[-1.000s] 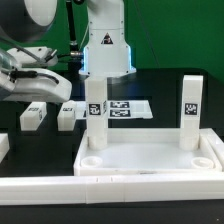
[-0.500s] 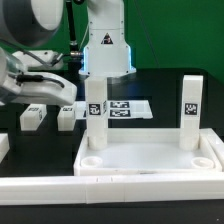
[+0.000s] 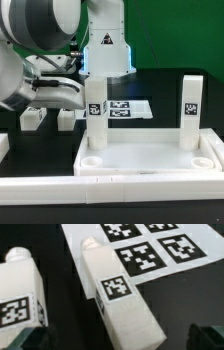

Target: Assemble desk

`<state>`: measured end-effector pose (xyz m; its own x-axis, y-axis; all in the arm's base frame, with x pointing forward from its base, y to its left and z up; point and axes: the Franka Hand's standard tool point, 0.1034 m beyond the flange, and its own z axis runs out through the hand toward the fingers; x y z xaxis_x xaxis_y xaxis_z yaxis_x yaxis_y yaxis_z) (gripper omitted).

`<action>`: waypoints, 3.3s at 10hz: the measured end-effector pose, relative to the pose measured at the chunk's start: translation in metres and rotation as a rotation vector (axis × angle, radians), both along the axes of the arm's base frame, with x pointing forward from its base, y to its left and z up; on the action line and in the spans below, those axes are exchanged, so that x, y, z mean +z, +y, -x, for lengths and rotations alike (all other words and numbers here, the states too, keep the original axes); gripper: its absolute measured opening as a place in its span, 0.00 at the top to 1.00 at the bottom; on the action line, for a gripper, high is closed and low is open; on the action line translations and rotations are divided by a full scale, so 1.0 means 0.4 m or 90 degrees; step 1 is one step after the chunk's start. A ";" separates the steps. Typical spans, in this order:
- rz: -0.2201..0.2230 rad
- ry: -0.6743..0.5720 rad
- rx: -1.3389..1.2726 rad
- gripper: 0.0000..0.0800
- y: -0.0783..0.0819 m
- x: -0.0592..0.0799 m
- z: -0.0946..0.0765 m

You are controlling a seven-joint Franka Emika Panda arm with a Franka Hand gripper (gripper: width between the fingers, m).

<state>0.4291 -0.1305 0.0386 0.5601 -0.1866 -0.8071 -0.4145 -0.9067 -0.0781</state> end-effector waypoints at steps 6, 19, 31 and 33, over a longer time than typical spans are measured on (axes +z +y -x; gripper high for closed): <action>0.004 0.007 0.006 0.19 0.008 -0.046 0.014; 0.004 0.019 0.004 0.64 0.015 -0.064 0.025; -0.011 0.008 -0.016 0.64 0.048 0.191 0.015; -0.004 -0.010 -0.018 0.64 0.040 0.180 0.007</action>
Offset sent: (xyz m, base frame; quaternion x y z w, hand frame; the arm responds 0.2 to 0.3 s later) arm -0.0033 0.0042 -0.0138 -0.0148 -0.0079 0.0062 0.9998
